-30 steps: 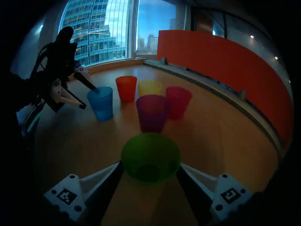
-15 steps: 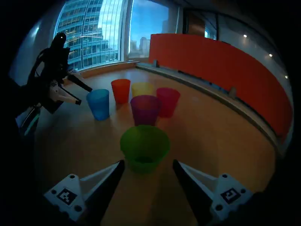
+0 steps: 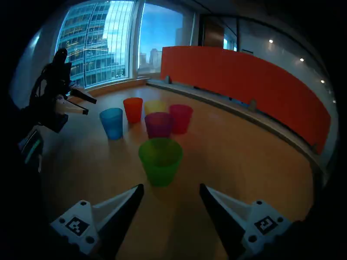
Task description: Pour water
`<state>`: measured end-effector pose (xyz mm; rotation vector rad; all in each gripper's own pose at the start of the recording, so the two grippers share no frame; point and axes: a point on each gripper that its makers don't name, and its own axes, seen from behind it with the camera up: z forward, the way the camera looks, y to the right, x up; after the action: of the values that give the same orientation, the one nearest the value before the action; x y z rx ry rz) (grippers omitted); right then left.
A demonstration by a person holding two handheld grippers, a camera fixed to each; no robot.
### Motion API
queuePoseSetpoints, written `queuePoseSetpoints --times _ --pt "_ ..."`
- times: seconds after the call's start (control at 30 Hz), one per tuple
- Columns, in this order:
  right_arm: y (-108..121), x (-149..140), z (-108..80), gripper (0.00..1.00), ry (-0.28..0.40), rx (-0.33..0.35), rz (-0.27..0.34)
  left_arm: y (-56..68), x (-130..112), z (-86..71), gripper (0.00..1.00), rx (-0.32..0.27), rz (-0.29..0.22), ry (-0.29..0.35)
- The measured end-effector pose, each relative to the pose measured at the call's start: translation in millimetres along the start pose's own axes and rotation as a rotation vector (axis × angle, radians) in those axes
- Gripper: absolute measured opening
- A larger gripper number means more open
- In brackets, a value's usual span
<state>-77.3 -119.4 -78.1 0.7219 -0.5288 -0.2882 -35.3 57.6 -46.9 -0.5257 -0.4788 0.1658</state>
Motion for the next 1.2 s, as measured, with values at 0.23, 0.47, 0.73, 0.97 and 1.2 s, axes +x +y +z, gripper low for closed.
queuePoseSetpoints --times 0.23,0.47,0.73,0.97,1.2 --pt "8 16 -11.3 0.99 0.057 -0.053 0.029 -11.9 13 -13.3 0.98 0.066 -0.033 0.083" --pt "26 37 -27.1 0.99 0.128 -0.138 0.068 -25.9 30 -28.6 0.98 0.142 -0.046 0.169" --pt "48 53 -40.9 0.99 0.195 -0.251 0.053 -41.6 54 -43.0 0.98 0.235 -0.042 0.274" --pt "58 57 -47.2 1.00 0.251 -0.335 0.054 -48.3 67 -50.9 0.98 0.276 -0.048 0.334" --pt "66 63 -51.2 1.00 0.306 -0.396 0.092 -54.9 75 -54.0 0.98 0.308 -0.075 0.378"
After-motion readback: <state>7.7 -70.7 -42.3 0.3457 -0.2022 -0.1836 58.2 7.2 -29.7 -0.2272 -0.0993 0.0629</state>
